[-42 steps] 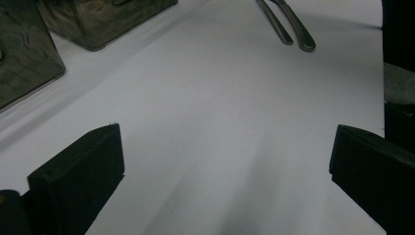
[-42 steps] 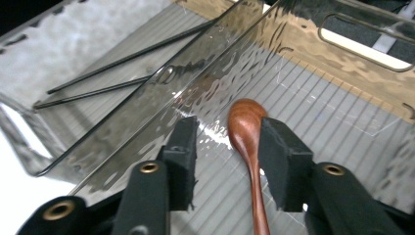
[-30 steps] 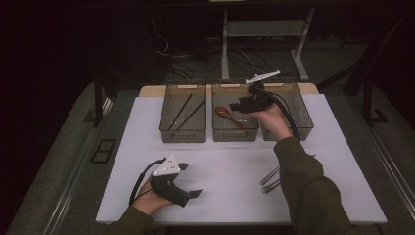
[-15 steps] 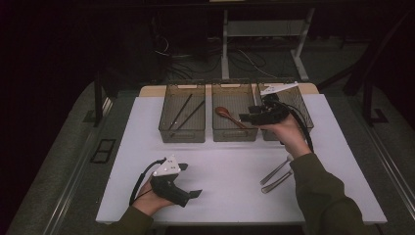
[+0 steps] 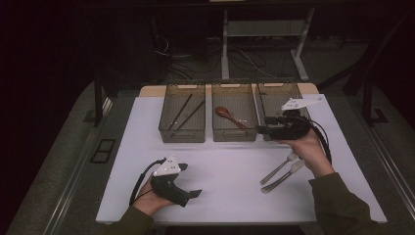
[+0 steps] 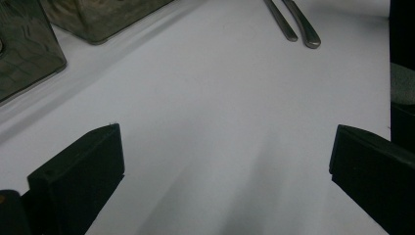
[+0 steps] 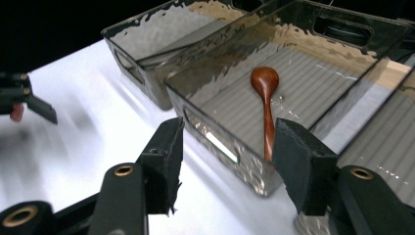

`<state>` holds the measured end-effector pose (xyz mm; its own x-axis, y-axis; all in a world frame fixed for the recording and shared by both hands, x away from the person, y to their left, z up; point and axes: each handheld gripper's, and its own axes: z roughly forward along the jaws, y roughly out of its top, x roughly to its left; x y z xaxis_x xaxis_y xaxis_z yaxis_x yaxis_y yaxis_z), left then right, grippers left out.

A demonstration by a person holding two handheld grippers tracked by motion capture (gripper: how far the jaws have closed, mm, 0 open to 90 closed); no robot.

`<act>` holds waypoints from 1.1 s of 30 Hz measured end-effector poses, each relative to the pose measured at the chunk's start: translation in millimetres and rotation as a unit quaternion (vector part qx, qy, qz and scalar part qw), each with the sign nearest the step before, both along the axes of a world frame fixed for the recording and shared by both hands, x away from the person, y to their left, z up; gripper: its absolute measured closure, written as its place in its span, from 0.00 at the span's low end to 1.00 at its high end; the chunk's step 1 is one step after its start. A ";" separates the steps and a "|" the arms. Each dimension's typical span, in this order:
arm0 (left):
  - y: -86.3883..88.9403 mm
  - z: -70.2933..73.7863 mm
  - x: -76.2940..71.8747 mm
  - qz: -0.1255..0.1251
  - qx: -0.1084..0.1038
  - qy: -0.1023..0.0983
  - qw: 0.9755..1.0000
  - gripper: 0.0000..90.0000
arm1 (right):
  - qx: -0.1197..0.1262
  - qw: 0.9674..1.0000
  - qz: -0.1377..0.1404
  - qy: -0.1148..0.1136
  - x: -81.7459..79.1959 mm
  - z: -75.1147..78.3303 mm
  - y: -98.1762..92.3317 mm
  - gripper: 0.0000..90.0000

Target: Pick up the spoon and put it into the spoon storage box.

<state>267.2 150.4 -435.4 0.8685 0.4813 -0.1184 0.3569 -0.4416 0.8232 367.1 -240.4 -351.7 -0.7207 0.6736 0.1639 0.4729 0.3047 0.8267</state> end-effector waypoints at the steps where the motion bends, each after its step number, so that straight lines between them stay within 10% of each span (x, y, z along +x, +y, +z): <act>1: 0.1 0.0 0.1 0.000 0.000 0.000 1.000 0.00 | 0.000 1.000 -0.001 0.001 -3.1 -0.5 -2.6 0.53; 33: 0.5 -0.1 -0.4 0.000 0.003 -0.003 1.000 0.00 | -0.069 0.995 -0.058 0.039 -51.5 -47.4 -95.2 0.98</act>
<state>266.8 150.9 -435.5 0.8692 0.4818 -0.1108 0.3526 -0.4473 0.8220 315.6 -335.7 -399.1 -0.6249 0.7720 0.1162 0.5723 0.3518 0.7407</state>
